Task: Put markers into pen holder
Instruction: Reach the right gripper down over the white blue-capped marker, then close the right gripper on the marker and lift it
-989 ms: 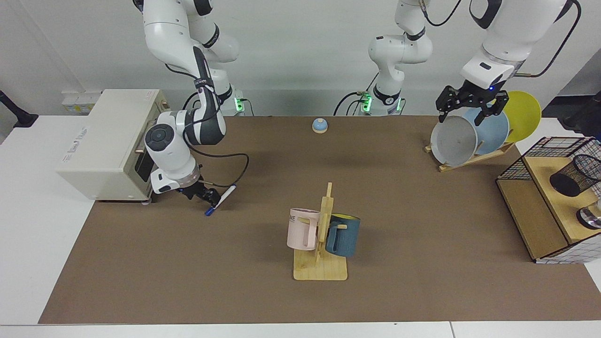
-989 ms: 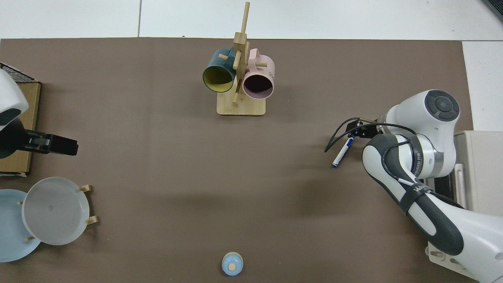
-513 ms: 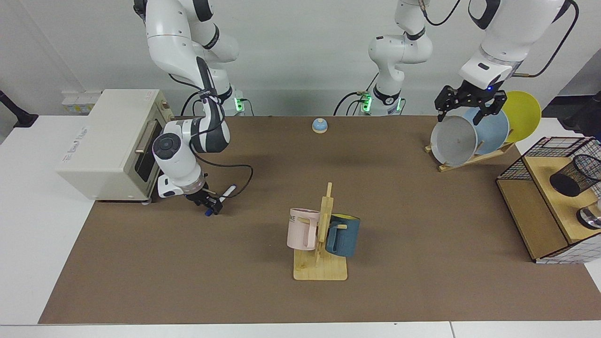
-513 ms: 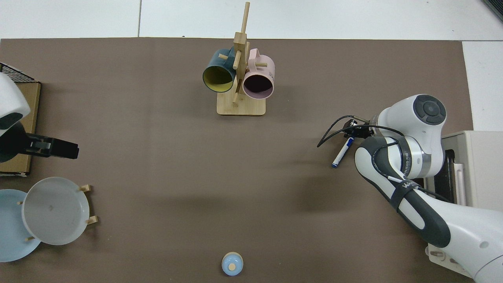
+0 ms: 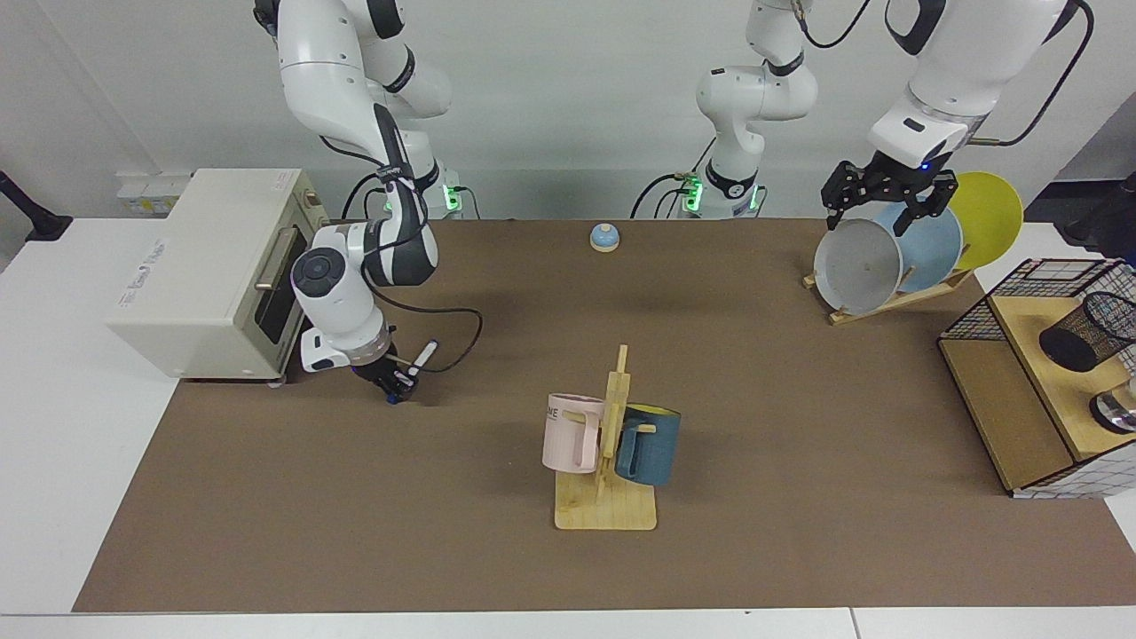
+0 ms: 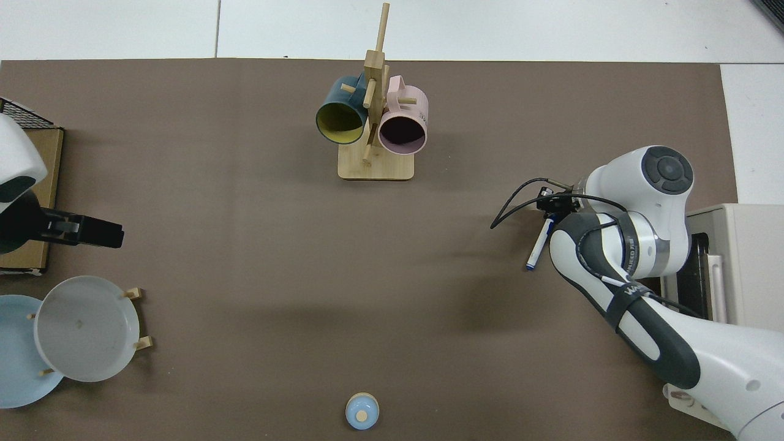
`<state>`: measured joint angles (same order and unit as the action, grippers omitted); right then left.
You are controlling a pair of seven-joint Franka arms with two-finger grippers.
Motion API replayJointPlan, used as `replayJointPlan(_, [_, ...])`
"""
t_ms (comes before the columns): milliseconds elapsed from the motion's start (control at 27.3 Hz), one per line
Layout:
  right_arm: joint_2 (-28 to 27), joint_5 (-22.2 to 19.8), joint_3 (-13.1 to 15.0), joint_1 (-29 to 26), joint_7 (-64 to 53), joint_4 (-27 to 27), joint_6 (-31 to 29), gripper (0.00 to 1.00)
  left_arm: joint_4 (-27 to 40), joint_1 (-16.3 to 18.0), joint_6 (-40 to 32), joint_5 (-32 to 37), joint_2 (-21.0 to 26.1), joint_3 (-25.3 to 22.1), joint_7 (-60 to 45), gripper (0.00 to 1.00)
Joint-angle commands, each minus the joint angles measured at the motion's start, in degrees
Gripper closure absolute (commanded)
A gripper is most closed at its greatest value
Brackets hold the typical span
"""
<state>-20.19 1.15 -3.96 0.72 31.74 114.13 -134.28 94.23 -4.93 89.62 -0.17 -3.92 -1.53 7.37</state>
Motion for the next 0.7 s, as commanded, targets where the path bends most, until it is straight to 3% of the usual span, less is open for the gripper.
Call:
replayJointPlan(0, [-0.7,0.8,0.0,1.7,1.5,-1.5,-1.3,1.00,1.0,-1.0,1.5,-2.0,-1.0,-0.2,0.1,0.00])
replayJointPlan(330, [0.7,1.1,-0.5,4.5,5.0,-7.2,5.0,1.00,0.9,-1.2,3.1,-2.3,-0.7,0.0,0.8,0.00])
replayJointPlan(659, [4.2,7.7,-0.7,8.4,7.2,-10.8,10.9,1.00,1.0,-1.2,3.2,-2.3,-0.8,0.0,5.2,0.00])
